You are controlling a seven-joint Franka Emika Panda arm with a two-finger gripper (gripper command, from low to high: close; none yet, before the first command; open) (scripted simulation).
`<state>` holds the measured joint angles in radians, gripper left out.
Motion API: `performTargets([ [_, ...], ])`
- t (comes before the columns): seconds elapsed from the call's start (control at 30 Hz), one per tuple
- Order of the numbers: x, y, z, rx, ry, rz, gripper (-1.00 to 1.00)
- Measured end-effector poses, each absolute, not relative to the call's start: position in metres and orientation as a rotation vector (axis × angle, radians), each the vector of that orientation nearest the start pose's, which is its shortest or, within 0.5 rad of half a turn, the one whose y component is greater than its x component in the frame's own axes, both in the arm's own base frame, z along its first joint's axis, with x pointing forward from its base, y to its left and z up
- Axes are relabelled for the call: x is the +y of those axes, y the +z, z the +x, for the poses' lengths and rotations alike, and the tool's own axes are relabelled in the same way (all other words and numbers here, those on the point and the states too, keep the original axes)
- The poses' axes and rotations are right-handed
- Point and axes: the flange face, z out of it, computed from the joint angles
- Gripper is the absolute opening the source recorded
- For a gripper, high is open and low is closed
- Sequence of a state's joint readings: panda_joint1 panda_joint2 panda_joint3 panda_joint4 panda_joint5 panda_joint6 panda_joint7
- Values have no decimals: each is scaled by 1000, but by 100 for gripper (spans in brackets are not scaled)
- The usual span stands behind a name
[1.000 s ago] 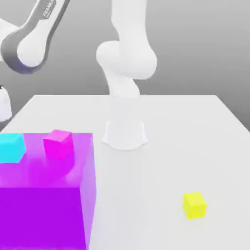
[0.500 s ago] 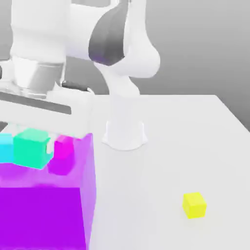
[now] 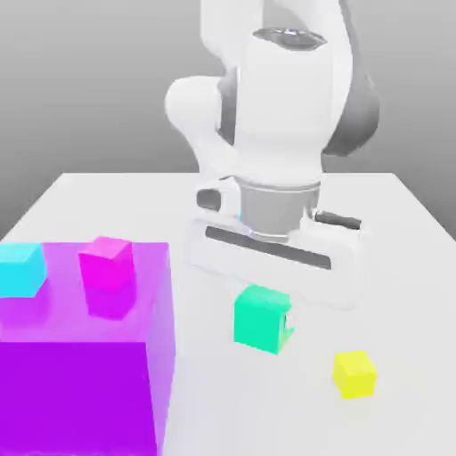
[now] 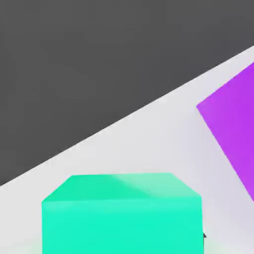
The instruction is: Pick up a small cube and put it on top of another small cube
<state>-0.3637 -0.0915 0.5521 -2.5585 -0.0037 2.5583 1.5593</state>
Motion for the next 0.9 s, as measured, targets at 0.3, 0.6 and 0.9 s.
performTargets([
  [0.3,180,263,390,2224,-15,-2198,-100],
  [0.6,189,199,376,2369,-6,-2058,-100],
  [0.9,190,184,374,2368,-2,-2063,100],
])
